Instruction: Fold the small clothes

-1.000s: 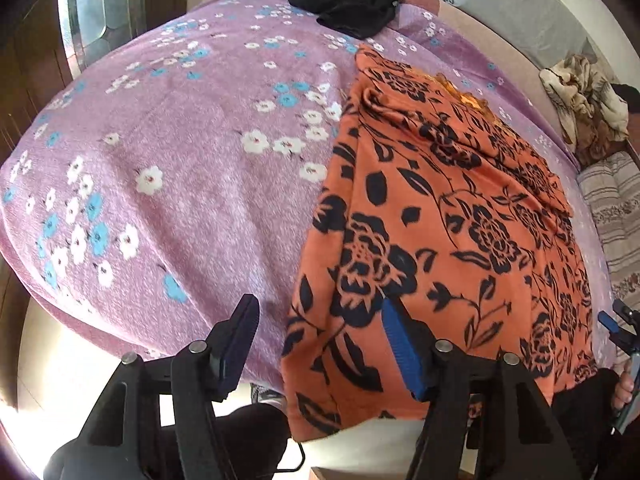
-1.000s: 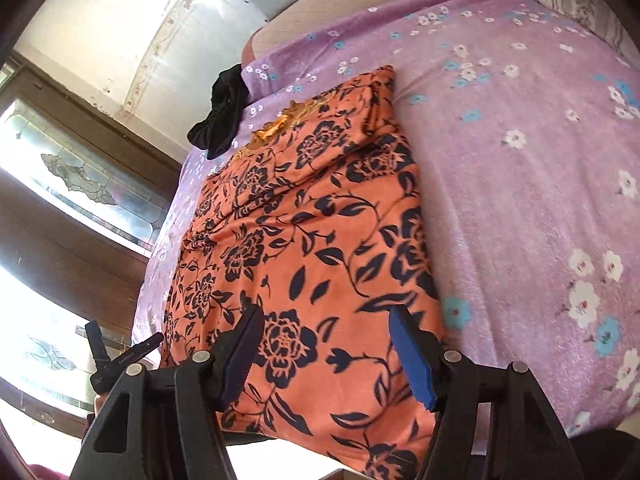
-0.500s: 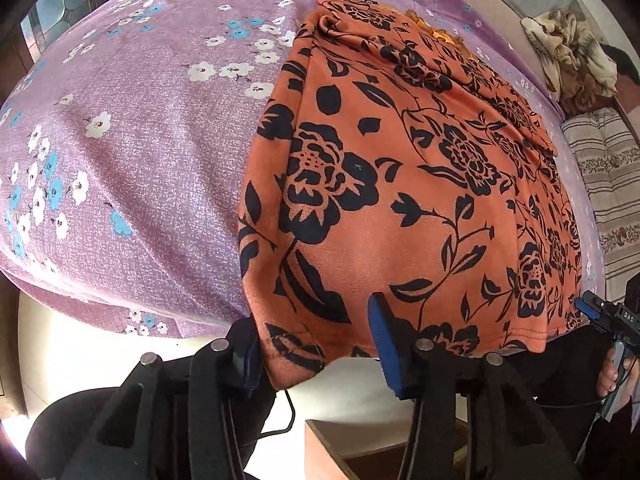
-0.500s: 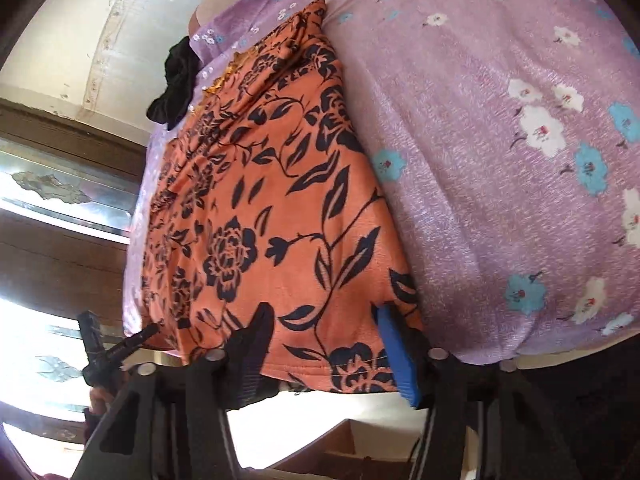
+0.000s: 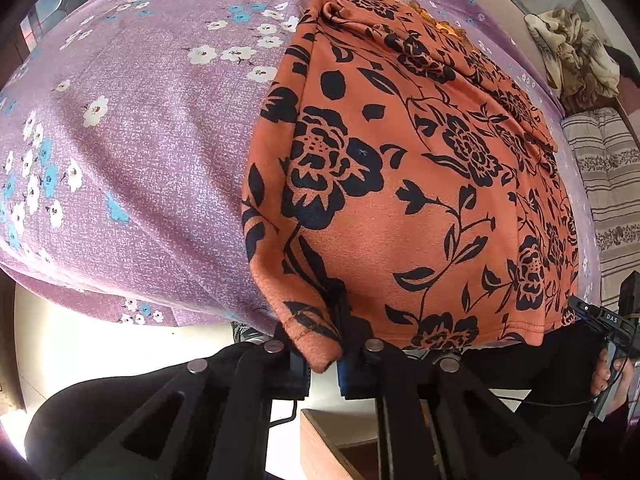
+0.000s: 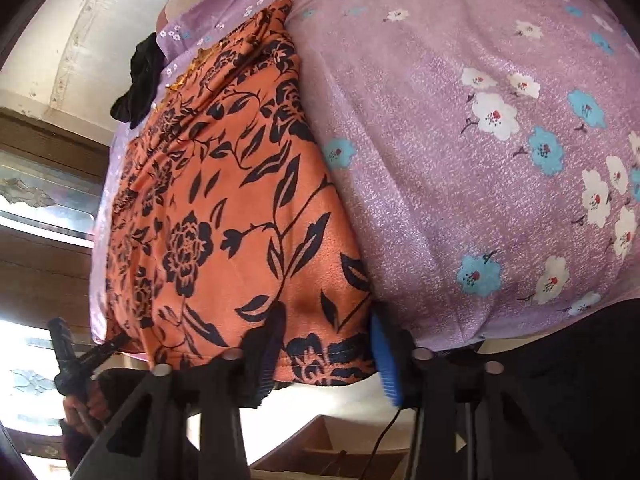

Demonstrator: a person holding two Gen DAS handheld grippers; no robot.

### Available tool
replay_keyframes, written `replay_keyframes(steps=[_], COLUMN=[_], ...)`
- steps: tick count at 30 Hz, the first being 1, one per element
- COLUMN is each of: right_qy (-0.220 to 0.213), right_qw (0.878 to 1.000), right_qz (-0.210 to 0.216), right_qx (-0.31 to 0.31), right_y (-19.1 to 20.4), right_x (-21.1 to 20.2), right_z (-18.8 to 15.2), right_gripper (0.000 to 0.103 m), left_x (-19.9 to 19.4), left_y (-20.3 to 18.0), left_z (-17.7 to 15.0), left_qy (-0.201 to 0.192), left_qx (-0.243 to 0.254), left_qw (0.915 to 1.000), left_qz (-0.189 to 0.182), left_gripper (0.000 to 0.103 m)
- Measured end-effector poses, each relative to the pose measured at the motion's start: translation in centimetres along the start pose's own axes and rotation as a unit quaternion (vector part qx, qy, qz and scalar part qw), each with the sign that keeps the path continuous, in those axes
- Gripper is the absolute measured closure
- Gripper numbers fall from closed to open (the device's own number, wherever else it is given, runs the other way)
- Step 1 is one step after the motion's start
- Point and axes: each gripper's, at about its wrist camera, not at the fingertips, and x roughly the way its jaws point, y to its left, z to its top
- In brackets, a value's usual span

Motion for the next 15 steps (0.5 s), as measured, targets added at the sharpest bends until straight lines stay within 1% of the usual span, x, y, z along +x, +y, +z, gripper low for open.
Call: replay_keyframes(steps=[1,3,4,6,8,11,12,15], right_qy=[0.005,0.008,0.007,0.002,-0.015,-0.047,-0.061,-0.100], right_qw=[1.000,1.000,0.999,0.997,0.994,0.986,0.984,0.978], right_qz=[0.006,0.009,0.024,0.070,0.106,0.155,0.165,0.179], right_qx=[-0.002,-0.017,-0.023,-0.028,-0.035,-0.034,-0.035,-0.024], right_y=[0.2,1.1,1.6,2.4,3.5,4.9,5.3,6.4], right_x=[-0.2,-1.1,-1.7,-3.1,-4.6,-6.3,-6.7,-7.5], right_z=[0.0,0.3,0.4,0.9,1.8,4.1,5.2,9.1], right_gripper=[0.093,0.094,0.094,0.094,0.094,0.095,0.097,0.098], left_x=[-0.4,-1.4,-1.9,-3.1,-4.4,-6.4,-6.9,-8.2], left_y=[-0.1,-0.5,-0.7,-1.0,-1.3,-1.4,-1.5,-2.0], left_z=[0.1,0.3,0.4,0.9,1.8,4.4,5.5,9.7], left_qy=[-0.001,-0.004,-0.006,-0.012,-0.022,-0.045,-0.052,-0.069], left_qx=[0.006,0.019,0.024,0.031,0.036,0.036,0.036,0.038], left_qw=[0.9999,0.9996,0.9993,0.9983,0.9967,0.9933,0.9923,0.9893], left_qz=[-0.008,-0.021,-0.027,-0.048,-0.069,-0.100,-0.106,-0.123], left_gripper=[0.094,0.095,0.095,0.095,0.095,0.095,0.095,0.095])
